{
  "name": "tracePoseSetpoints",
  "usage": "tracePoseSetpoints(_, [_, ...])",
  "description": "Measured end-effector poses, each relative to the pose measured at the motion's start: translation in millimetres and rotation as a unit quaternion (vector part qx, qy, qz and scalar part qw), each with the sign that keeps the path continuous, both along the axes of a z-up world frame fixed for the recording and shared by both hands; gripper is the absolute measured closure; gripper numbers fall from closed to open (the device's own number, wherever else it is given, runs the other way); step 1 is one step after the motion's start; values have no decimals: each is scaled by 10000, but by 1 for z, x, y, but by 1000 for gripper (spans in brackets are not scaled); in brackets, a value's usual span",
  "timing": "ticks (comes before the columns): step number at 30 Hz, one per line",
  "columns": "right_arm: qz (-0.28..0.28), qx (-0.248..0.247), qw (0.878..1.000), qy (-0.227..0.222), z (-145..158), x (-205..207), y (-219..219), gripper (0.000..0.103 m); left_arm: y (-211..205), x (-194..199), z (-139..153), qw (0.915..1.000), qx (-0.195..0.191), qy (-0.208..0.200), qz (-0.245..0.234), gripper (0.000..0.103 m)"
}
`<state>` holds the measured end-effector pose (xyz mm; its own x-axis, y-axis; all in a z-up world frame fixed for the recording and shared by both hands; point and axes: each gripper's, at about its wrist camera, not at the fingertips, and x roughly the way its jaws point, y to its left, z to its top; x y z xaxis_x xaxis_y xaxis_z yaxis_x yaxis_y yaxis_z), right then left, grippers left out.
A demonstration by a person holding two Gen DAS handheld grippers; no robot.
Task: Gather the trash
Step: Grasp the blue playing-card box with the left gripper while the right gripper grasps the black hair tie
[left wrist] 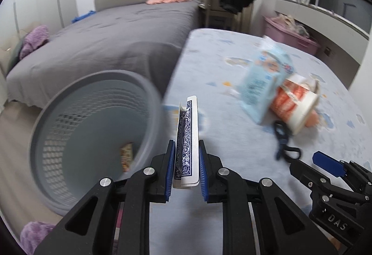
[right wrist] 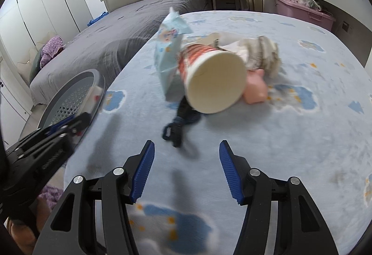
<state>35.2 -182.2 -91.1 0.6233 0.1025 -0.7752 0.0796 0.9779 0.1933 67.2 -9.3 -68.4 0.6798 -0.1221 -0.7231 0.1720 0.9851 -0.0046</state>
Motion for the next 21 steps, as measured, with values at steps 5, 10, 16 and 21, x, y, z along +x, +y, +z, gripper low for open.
tracePoseSetpoints(5, [-301, -341, 9988, 159, -5, 17, 14, 47, 25, 3, -3, 9996, 11, -21, 295, 84])
tracePoseSetpoints(10, [-539, -559, 9965, 295, -7, 28, 18, 47, 44, 6, -6, 9989, -95, 38, 453, 84])
tracePoseSetpoints(16, [-509, -781, 9949, 379, -12, 33, 29, 67, 55, 6, -4, 9985, -251, 35, 482, 84])
tracePoseSetpoints(21, [-383, -741, 9961, 283, -9, 30, 31, 89, 58, 1, 1, 9985, -312, -29, 438, 84])
